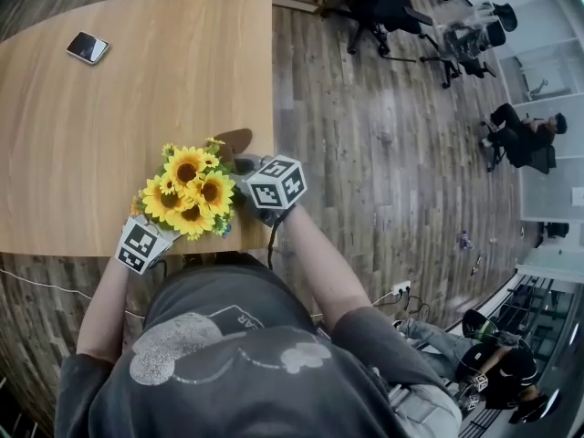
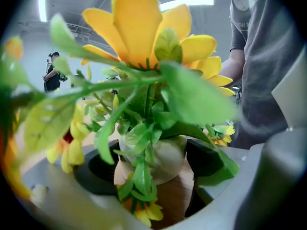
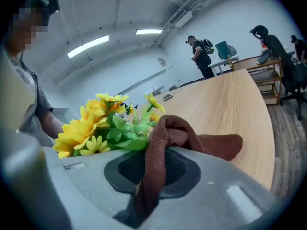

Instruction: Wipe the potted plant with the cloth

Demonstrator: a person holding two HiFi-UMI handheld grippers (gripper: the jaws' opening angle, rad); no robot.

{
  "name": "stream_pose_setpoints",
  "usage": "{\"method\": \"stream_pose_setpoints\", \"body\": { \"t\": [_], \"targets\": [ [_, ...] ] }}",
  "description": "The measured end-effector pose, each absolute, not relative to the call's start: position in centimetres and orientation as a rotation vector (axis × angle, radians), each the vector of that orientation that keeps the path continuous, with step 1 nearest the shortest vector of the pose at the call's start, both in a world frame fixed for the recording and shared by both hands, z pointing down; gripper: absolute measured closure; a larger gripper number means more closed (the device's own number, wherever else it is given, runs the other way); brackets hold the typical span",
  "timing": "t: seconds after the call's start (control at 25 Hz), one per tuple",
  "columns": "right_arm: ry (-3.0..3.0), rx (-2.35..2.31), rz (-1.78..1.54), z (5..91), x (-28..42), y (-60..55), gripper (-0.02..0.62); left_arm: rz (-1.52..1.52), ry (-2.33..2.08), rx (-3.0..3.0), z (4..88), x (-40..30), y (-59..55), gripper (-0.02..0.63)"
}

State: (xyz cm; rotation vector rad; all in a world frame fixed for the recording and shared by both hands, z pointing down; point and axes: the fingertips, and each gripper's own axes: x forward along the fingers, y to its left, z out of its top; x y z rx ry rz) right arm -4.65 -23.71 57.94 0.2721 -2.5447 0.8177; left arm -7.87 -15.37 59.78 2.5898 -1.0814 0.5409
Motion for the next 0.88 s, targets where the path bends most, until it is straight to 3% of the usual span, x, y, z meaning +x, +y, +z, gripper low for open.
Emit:
{"method": "stream_pose_setpoints", "body": {
  "t": [0.88],
  "targets": [
    [-2.530, 0.375, 0.858, 59.0, -1.9, -17.6, 0.546, 0.506, -1.140, 2.555, 58.5, -7.3, -16.4, 0.127]
  ]
}}
